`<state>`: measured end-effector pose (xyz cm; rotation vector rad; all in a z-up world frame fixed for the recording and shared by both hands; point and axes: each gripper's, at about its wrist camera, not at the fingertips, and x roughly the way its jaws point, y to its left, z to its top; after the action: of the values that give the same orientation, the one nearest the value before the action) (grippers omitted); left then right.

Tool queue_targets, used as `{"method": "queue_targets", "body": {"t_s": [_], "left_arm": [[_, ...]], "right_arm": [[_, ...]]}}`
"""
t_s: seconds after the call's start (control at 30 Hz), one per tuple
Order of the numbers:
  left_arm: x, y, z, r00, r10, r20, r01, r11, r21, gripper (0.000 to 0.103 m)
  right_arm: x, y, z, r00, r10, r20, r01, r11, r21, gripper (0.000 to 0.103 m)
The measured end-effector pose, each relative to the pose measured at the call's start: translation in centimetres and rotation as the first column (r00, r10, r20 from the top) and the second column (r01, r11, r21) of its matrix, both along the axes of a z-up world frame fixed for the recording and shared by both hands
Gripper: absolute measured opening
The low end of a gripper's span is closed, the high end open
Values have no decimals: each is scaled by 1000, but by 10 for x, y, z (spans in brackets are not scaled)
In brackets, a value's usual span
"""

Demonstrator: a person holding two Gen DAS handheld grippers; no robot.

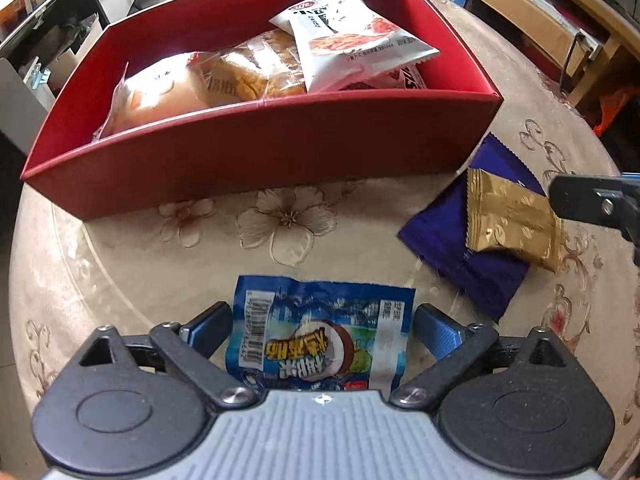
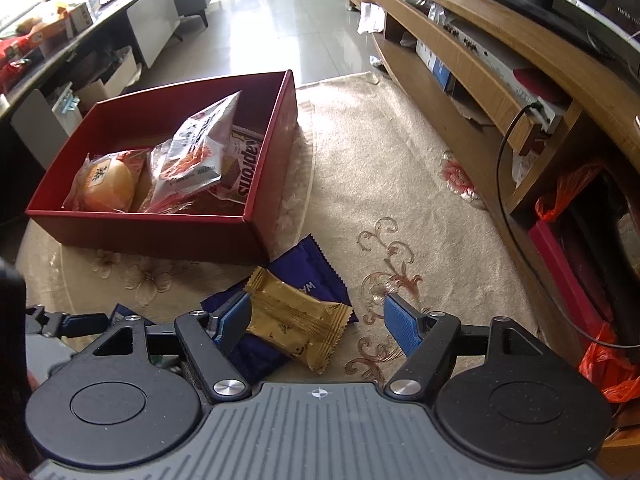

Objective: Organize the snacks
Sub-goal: 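Grasp the blue coconut-snack packet with the left gripper while the right grasps the gold wafer packet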

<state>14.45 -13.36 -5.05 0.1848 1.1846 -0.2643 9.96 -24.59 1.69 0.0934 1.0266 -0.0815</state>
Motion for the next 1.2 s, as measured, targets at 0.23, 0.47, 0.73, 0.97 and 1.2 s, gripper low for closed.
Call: {"method": "queue_targets", "body": {"t_s": [0.23,0.47,0.73,0.97,1.2], "left_arm": [[-11,12,5,999,36,-15,-36,999,-14,77],[-13,31,18,999,40,-21,-42,997,-66,73],[-7,40,19,999,30,-44,-34,996,-80,73],[-1,49,14,997,55,-55,-59,996,-67,73],[2,58,12,996,60,-62,-64,996,-61,75]], "right_arm": [[6,-6,-6,999,-31,-30,32,999,31,79],[15,-9,-18,996,-56,-65,59,997,46,79],[31,3,-25,999,15,-32,-13,999,35,79],[25,16,-38,987,89,-135,-79,994,77,78],[-8,21,-26,985,99,-143,-94,995,43,65]]}}
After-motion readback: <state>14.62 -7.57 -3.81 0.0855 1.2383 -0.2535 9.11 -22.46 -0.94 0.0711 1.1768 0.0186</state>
